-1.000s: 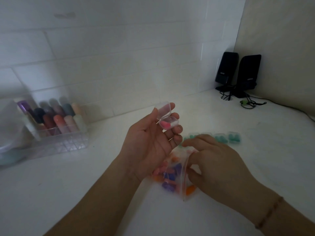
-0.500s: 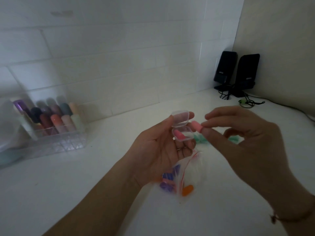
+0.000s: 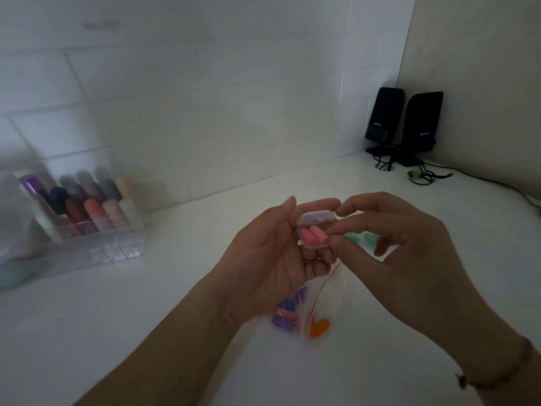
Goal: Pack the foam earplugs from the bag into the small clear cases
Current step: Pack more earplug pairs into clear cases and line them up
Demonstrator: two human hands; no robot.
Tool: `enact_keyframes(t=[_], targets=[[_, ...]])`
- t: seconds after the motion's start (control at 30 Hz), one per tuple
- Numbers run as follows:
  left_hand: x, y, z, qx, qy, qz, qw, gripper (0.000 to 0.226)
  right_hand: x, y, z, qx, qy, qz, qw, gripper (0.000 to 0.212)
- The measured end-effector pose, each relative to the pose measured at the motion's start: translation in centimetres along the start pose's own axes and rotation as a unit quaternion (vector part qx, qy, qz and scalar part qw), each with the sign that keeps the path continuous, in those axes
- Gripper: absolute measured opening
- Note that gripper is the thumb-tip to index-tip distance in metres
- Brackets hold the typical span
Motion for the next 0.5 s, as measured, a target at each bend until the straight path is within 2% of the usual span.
enact_keyframes(t=[0.13, 0.23, 0.3, 0.37, 0.43, 0.5], targets=[[0.3, -0.6, 0.1, 0.048, 0.024, 0.024, 0.998, 0.048, 0.1, -1.0, 0.1, 0.02, 0.018, 0.003, 1.0, 0.009], [1.1, -0.7, 0.0, 0.093, 0.085, 0.141, 0.982, 0.051, 0.7, -0.7, 0.1, 0.006, 0.066, 0.048, 0.997, 0.01], [1.7, -0.1, -0.3, 0.095, 0.142, 0.292, 0.941, 0.056, 0.8, 0.2, 0.0, -0.044, 0.083, 0.059, 0.994, 0.02], [1.6, 1.4, -0.9, 0.042, 0.198, 0.452, 0.869, 0.054, 0.4, 0.9, -0.1, -0.077, 0.082, 0.061, 0.992, 0.029], [0.8, 2.5, -1.5, -0.019, 0.233, 0.525, 0.818, 0.055, 0.1, 1.4, -0.3, -0.097, 0.078, 0.064, 0.99, 0.026], [0.4, 3.2, -1.9, -0.047, 0.256, 0.563, 0.784, 0.058, 0.1, 1.4, -0.4, -0.096, 0.075, 0.048, 0.991, 0.023]])
Point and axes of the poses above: each hand's wrist, its own z-axis towards the middle knuckle, its own y-axis out of the palm, x = y × z, the point moved 7 cm from there along z, towards the middle knuckle, and after that the axes turned 14 degrees about -z, right-handed, at the moved point
